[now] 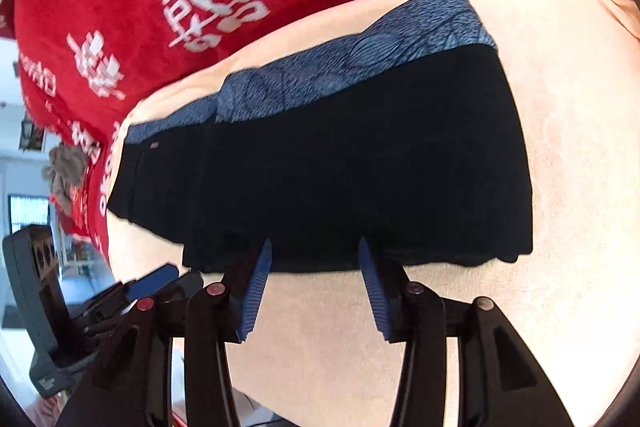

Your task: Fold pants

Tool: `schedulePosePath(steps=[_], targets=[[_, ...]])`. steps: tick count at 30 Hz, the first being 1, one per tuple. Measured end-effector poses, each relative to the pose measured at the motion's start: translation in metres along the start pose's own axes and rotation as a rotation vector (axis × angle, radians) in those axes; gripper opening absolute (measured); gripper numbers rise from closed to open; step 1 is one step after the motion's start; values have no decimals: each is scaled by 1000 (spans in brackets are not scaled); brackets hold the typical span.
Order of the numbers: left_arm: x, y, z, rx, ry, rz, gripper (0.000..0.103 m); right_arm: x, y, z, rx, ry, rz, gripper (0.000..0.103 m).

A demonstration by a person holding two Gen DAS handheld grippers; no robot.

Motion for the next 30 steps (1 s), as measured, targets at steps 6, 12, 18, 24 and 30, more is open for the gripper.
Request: schedulePosePath(steps=[6, 12, 18, 24, 30], targets=[[-10, -5, -9, -2, -46, -23, 51, -27, -2, -2, -4, -43, 52, 70], [-15, 8, -11, -18, -33, 19, 51, -44, -1, -5, -30, -20, 63, 74], [-7, 13, 4, -43, 43, 51, 51, -46, 6, 15, -62, 32, 47, 74], [3, 2, 37, -68, 106, 74, 51, -43, 13, 55, -112, 51, 20, 79], [9, -3, 99, -75, 69, 94, 51, -34, 41, 105, -157, 12, 44, 79]])
Point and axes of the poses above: each gripper's, at about its wrist camera, not at the fingertips, and y roughly the way its jaws point, z to its left, x to its top, the point moved 3 cm from there along y, roughly the way its jaws point, and after that the axes turned 5 degrees about -x, right-handed, at the moved point
